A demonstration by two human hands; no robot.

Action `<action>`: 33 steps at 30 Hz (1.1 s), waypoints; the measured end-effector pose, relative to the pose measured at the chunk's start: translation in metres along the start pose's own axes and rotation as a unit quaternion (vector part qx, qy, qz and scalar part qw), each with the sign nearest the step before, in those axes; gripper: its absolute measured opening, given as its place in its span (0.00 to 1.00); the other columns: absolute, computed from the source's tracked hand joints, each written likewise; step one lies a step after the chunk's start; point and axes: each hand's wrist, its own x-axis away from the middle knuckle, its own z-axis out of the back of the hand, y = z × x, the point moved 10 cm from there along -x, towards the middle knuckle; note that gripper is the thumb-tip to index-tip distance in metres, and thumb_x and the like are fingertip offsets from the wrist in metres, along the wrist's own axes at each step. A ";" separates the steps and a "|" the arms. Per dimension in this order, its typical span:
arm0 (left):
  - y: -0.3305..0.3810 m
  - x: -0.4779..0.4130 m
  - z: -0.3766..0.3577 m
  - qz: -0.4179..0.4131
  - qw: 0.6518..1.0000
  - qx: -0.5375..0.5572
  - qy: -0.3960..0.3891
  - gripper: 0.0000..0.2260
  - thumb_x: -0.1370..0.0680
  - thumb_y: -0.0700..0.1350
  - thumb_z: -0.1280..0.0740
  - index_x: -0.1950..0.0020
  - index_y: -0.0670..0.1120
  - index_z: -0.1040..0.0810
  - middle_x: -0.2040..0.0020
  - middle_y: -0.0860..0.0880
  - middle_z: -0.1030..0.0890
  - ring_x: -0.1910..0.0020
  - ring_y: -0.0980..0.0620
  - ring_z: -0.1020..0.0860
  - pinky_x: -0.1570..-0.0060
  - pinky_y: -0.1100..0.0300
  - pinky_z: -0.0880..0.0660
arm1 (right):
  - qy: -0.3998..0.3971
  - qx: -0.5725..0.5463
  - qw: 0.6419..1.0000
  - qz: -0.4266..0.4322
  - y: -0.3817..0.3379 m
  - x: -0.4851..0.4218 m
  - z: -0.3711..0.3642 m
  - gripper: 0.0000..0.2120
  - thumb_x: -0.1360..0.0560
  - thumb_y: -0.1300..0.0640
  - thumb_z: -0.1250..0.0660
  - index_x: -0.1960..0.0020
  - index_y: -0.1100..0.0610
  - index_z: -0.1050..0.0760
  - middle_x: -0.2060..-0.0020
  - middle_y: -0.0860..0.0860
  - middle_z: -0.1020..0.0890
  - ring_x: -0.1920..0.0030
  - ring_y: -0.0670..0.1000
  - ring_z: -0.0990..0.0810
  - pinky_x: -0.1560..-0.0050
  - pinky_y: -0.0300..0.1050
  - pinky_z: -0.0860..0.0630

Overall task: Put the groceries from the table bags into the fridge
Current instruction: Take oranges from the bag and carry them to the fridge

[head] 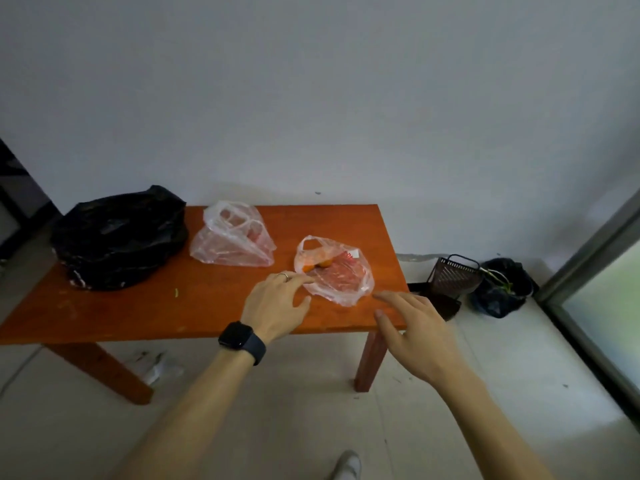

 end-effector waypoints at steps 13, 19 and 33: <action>-0.079 -0.134 -0.100 0.091 0.992 0.015 -0.082 0.16 0.20 0.52 0.37 0.33 0.57 0.25 0.32 0.53 0.26 0.36 0.51 0.27 0.41 0.54 0.26 | -0.174 -0.046 0.984 0.001 0.056 -0.155 -0.123 0.19 0.18 0.47 0.40 0.28 0.44 0.30 0.31 0.45 0.25 0.31 0.51 0.29 0.37 0.46 0.29; -0.109 -0.177 -0.153 0.142 0.984 0.028 -0.102 0.25 0.21 0.55 0.35 0.26 0.59 0.37 0.21 0.45 0.42 0.27 0.41 0.35 0.34 0.47 0.29 | -0.241 -0.021 0.970 0.002 0.080 -0.202 -0.190 0.24 0.17 0.44 0.44 0.22 0.46 0.40 0.23 0.46 0.36 0.24 0.52 0.37 0.30 0.49 0.32; -0.199 -0.295 -0.241 0.122 0.955 0.113 -0.246 0.17 0.18 0.41 0.39 0.30 0.54 0.27 0.48 0.47 0.18 0.65 0.53 0.23 0.69 0.67 0.27 | -0.361 0.149 0.920 0.004 0.101 -0.323 -0.318 0.34 0.17 0.44 0.48 0.20 0.41 0.66 0.22 0.53 0.70 0.21 0.60 0.65 0.22 0.65 0.56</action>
